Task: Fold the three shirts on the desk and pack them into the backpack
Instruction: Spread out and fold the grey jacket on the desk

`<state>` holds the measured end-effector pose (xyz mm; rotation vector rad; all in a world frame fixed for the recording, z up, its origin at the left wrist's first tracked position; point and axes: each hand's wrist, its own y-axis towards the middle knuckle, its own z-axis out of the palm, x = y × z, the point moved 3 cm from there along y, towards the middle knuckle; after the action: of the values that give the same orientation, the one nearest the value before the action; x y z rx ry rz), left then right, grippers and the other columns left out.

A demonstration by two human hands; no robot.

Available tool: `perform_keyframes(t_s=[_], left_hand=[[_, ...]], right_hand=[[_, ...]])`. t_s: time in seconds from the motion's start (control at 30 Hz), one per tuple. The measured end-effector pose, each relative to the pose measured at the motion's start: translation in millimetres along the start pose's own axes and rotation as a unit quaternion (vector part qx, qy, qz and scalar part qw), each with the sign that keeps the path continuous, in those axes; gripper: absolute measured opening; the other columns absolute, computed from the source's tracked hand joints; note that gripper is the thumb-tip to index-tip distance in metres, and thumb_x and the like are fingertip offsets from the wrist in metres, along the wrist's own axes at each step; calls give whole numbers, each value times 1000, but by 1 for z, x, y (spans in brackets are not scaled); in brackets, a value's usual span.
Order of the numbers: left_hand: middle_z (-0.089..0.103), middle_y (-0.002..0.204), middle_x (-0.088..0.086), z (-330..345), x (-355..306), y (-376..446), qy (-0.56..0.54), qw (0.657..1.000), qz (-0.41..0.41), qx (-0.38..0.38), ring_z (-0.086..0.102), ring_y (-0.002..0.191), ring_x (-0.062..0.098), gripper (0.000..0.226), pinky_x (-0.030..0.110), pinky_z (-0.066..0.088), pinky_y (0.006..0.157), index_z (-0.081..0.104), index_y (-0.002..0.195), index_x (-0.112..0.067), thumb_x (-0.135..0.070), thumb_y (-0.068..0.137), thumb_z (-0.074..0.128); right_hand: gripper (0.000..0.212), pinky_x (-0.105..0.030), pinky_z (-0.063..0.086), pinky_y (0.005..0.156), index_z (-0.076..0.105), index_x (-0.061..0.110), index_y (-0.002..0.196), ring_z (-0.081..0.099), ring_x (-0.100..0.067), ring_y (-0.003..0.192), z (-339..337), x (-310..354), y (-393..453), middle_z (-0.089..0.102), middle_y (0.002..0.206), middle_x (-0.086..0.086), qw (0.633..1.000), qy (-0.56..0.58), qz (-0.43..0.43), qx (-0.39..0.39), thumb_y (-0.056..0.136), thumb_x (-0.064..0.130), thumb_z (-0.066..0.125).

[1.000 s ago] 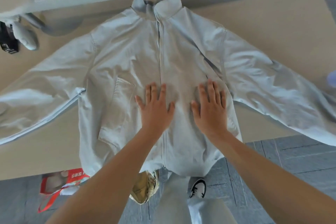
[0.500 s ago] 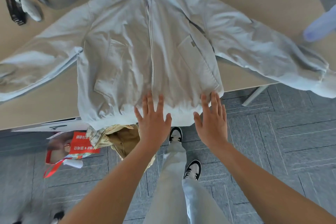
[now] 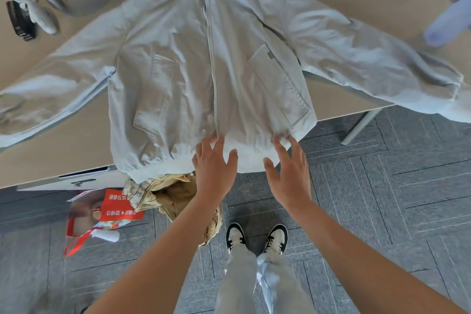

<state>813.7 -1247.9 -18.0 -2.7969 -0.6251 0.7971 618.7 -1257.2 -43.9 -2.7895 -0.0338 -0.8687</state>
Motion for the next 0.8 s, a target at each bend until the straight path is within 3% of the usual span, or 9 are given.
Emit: perform_keyframes(t_s=[0.1, 0.27, 0.37, 0.47, 0.57, 0.7, 0.8], left_hand=[[45, 149, 3, -6, 2, 10, -35, 999, -5, 16, 32, 142, 24, 47, 49, 29, 117, 55, 148, -19, -39, 105, 50], [47, 144, 7, -12, 10, 6, 0, 999, 34, 29, 35, 136, 27, 56, 48, 33, 110, 56, 144, -13, -44, 103, 35], [46, 145, 5, -15, 15, 0, 0, 999, 24, 38, 34, 136, 24, 48, 45, 30, 110, 54, 145, -13, -39, 106, 44], [42, 148, -2, -17, 17, -4, 5, 998, 40, 44, 33, 140, 19, 53, 43, 28, 114, 48, 151, -25, -45, 102, 51], [43, 150, -5, -19, 12, 2, -59, 997, 20, 48, 32, 142, 16, 49, 43, 27, 115, 52, 148, -33, -46, 101, 53], [54, 139, -3, -20, 7, 20, -201, 976, -51, 65, 46, 134, 23, 53, 51, 37, 115, 63, 139, -28, -50, 93, 49], [57, 137, 0, -21, 8, 26, -209, 974, -52, 70, 41, 137, 24, 42, 47, 35, 115, 67, 136, -21, -37, 100, 53]], right_hand=[[54, -53, 39, 118, 46, 29, 154, 36, -30, 146, 6, 11, 3, 31, 163, -8, 1000, -11, -6, -11, 103, 42, 57], [46, -54, 41, 116, 53, 27, 145, 35, -31, 146, 10, 29, 2, 34, 161, -8, 1000, -7, 13, -20, 102, 42, 58], [43, -53, 41, 115, 55, 26, 143, 37, -31, 145, 8, 37, 2, 36, 160, -8, 999, -7, 18, -34, 102, 41, 57], [42, -50, 42, 114, 57, 26, 141, 37, -30, 143, 7, 44, 6, 35, 159, -7, 998, -20, 8, -52, 102, 39, 58], [43, -51, 42, 114, 56, 24, 142, 39, -32, 142, 7, 47, 12, 36, 158, -7, 998, -25, 9, -50, 101, 38, 58], [43, -49, 37, 117, 54, 25, 143, 38, -31, 143, 8, 47, 14, 34, 158, -8, 999, -34, 15, -36, 102, 38, 57], [42, -50, 39, 116, 55, 24, 142, 40, -31, 142, 8, 46, 13, 35, 158, -8, 998, -42, 11, -42, 102, 38, 58]])
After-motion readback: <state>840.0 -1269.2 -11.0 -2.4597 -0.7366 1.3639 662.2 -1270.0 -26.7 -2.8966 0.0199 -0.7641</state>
